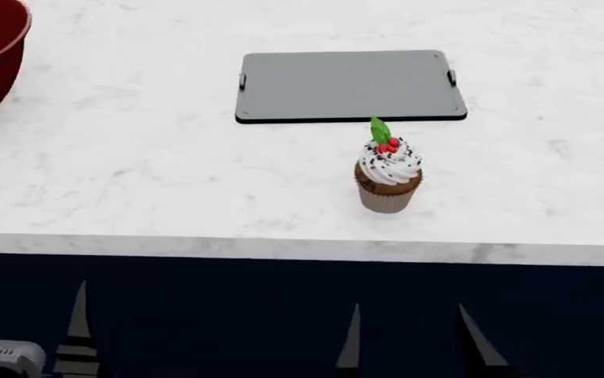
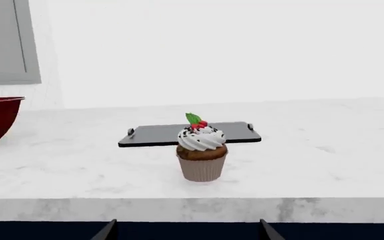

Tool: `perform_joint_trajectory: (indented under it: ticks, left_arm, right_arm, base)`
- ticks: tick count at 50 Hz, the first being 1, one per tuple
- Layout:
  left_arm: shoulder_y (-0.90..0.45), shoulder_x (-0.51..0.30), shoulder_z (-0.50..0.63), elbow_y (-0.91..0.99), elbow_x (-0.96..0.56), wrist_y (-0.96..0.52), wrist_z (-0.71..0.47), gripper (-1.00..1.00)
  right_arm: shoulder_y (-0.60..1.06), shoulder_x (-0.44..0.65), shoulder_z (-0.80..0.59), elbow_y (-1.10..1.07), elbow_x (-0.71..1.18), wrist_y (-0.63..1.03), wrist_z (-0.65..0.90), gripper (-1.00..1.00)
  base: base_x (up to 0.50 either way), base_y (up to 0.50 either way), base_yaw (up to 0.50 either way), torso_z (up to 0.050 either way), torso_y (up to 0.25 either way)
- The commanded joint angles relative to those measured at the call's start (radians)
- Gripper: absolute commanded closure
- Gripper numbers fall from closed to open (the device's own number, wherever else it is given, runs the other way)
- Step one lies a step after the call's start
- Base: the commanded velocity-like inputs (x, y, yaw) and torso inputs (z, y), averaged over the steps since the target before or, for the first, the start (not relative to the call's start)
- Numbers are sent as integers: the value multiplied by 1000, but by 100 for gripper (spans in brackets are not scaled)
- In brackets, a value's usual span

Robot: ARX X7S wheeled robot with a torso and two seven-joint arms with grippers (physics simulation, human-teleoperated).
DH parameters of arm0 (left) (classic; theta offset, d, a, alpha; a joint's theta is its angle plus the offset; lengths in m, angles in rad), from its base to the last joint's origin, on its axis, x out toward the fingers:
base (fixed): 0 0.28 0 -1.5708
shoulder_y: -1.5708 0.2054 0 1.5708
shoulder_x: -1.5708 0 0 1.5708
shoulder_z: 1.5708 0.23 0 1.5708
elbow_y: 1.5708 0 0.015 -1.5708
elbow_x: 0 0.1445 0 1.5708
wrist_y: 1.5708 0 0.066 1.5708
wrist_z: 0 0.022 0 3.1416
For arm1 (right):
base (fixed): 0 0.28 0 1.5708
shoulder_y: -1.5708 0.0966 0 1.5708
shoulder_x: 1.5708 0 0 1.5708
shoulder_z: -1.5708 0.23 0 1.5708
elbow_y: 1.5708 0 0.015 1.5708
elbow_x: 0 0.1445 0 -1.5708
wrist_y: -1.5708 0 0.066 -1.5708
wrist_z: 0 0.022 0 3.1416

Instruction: Pick up the bowl with cake and place it on the tray. Pick up the cupcake and place it on the tray.

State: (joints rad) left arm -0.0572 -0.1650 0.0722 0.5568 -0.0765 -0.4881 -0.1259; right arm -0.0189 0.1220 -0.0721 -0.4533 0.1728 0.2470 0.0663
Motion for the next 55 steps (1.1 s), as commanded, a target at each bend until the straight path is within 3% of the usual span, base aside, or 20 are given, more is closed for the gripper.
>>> perform_joint_trajectory:
  ticks: [1, 17, 31, 49, 55]
  left_arm:
    - [-1, -27, 1, 96, -9, -70, -9, -100]
    - [-25, -55, 55, 160, 23, -155, -23, -100]
    - [79, -74, 77, 214, 49, -86, -51, -100]
    - [102, -87, 61, 251, 15, -83, -47, -100]
    - [139, -100, 81, 301, 77, -74, -90, -100]
  right_arm:
    - [-7, 24, -27, -75, 35, 20, -19, -100]
    - [-7, 54, -51, -102, 77, 46, -40, -100]
    - [-15, 67, -51, -117, 107, 34, -43, -100]
    - [-13, 83, -56, -133, 166, 52, -56, -100]
    - [-16, 79, -50, -116, 163, 30, -48, -100]
  base:
    - [0, 500, 0, 0, 0]
    - [88, 447, 0, 0, 0]
    - [279, 235, 0, 0, 0]
    - [176, 306, 0, 0, 0]
    - [332, 47, 0, 0, 0]
